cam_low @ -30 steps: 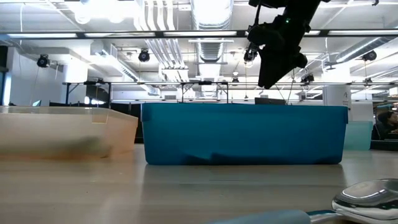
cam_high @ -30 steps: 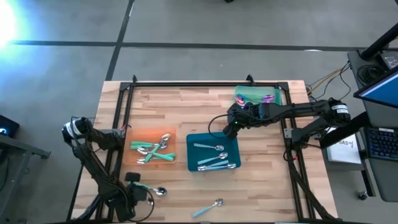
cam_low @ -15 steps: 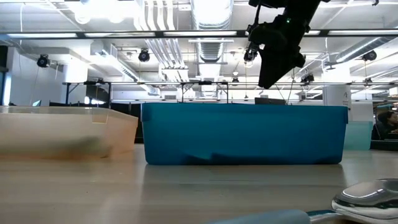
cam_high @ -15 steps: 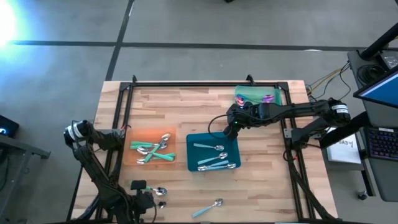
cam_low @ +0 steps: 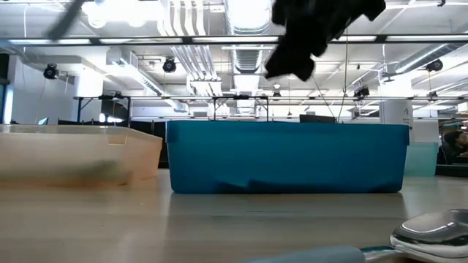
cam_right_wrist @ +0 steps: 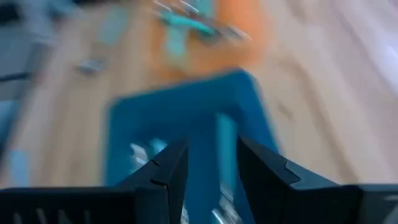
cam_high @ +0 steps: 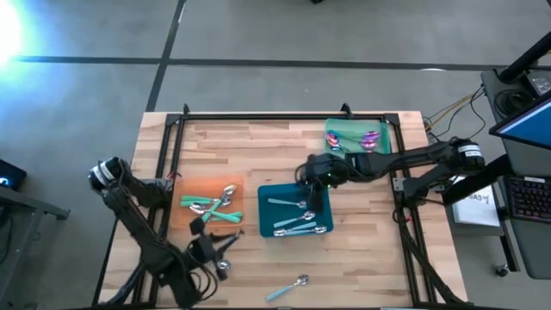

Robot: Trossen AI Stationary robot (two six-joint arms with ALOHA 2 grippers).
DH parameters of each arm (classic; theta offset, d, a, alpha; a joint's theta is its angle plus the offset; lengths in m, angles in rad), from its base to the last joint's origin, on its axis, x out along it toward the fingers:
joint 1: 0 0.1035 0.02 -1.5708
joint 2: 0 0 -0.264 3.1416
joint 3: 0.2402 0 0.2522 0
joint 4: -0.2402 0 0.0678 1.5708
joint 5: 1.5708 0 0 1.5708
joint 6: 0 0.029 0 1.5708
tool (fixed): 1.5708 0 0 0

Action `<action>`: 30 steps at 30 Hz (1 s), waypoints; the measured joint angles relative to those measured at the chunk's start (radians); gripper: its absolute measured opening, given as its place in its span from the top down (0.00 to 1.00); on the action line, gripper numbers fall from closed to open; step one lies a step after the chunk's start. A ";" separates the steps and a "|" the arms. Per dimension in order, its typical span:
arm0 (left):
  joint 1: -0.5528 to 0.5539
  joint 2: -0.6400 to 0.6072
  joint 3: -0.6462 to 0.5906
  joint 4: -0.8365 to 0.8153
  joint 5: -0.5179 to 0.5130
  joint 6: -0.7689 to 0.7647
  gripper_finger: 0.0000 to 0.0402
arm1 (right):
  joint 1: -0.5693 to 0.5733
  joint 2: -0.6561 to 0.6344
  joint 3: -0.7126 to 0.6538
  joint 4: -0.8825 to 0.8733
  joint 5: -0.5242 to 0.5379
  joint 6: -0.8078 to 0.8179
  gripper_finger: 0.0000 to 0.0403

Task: Sort silverware by color (type)
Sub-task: Put the light blue spoon into the blue bin

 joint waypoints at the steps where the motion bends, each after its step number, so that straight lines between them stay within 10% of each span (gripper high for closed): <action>1: 0.016 -0.001 0.000 0.000 -0.048 -0.001 0.97 | 0.009 0.004 -0.017 0.075 -0.043 -0.022 0.69; 9: 0.189 0.000 -0.012 0.026 -0.126 -0.048 0.97 | 0.072 0.073 -0.075 0.509 -0.185 -0.091 0.69; 30: 0.306 0.029 -0.013 0.245 -0.297 -0.079 0.97 | 0.075 0.376 0.182 0.542 -0.079 -0.121 0.69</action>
